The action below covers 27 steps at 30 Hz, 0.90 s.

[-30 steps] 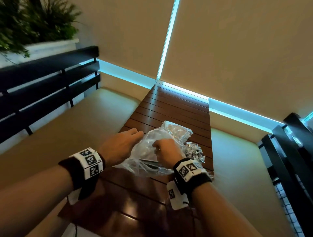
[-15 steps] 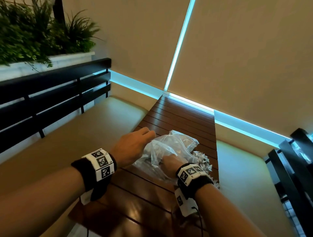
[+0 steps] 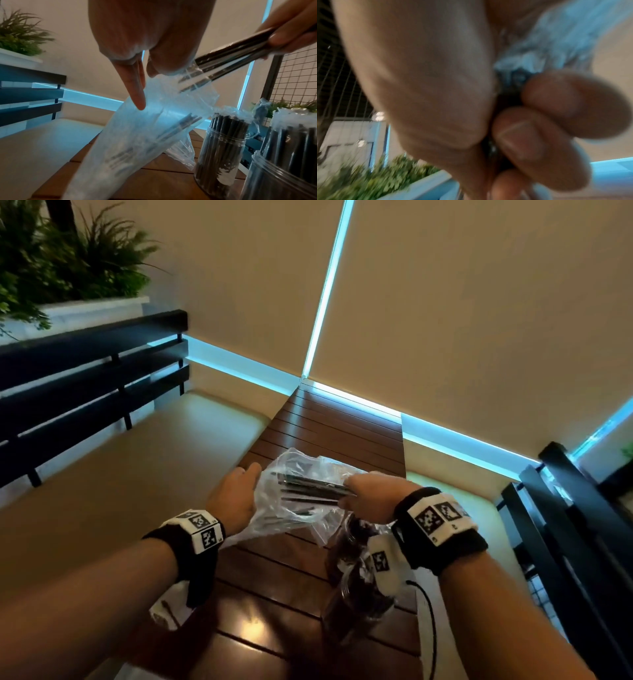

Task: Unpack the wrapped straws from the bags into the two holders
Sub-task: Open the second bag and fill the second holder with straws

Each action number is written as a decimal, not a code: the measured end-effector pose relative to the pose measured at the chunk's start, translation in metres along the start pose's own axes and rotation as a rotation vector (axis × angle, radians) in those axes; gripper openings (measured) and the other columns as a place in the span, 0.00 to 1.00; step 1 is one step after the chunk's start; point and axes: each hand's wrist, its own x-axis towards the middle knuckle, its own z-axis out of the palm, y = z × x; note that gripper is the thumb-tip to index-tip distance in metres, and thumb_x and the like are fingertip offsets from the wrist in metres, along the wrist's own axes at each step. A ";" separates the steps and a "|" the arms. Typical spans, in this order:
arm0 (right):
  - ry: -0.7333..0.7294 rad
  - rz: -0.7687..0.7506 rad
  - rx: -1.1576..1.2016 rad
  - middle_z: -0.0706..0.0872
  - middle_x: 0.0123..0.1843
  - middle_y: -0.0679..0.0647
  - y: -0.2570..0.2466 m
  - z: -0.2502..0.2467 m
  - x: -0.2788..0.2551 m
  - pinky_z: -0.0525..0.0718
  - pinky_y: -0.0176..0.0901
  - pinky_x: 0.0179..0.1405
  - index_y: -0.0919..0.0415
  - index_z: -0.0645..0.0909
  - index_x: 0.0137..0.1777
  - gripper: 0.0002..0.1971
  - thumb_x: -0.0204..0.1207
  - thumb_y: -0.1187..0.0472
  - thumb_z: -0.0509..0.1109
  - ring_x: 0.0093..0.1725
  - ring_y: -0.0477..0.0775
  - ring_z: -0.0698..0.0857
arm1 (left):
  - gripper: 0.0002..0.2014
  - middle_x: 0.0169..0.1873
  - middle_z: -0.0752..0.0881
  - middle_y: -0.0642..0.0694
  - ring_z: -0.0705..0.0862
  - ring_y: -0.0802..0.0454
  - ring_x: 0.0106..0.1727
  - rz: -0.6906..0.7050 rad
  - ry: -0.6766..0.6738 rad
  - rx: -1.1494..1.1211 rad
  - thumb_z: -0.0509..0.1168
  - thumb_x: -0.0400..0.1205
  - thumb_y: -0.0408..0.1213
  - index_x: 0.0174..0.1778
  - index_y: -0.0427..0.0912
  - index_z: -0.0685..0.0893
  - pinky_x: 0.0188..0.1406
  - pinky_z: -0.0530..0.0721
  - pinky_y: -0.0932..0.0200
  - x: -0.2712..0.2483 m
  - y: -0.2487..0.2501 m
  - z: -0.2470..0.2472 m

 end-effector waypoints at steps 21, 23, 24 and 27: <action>0.754 0.001 0.544 0.84 0.42 0.48 0.035 0.066 0.015 0.76 0.50 0.33 0.49 0.67 0.57 0.06 0.87 0.49 0.58 0.37 0.56 0.83 | 0.24 0.44 0.87 0.42 0.87 0.48 0.47 -0.222 -0.220 -1.424 0.71 0.75 0.59 0.54 0.43 0.79 0.54 0.87 0.49 0.057 0.182 -0.068; 0.735 -0.034 0.547 0.83 0.43 0.45 0.023 0.064 0.013 0.76 0.49 0.35 0.48 0.67 0.60 0.08 0.87 0.48 0.59 0.40 0.54 0.84 | 0.17 0.29 0.79 0.47 0.81 0.51 0.32 -0.382 -0.047 -1.506 0.72 0.80 0.52 0.47 0.41 0.79 0.47 0.85 0.51 0.064 0.191 -0.067; 0.734 -0.055 0.548 0.83 0.44 0.43 0.020 0.064 0.012 0.75 0.47 0.35 0.47 0.68 0.63 0.11 0.86 0.46 0.60 0.40 0.51 0.84 | 0.17 0.23 0.75 0.49 0.76 0.53 0.26 -0.412 0.041 -1.521 0.70 0.82 0.52 0.47 0.40 0.77 0.40 0.83 0.53 0.067 0.194 -0.067; 0.755 -0.142 0.768 0.84 0.47 0.45 0.020 0.070 0.010 0.79 0.40 0.39 0.46 0.70 0.68 0.23 0.80 0.34 0.57 0.43 0.45 0.83 | 0.20 0.15 0.69 0.54 0.70 0.56 0.17 -0.325 0.181 -1.459 0.67 0.82 0.58 0.40 0.42 0.75 0.33 0.78 0.55 0.068 0.197 -0.077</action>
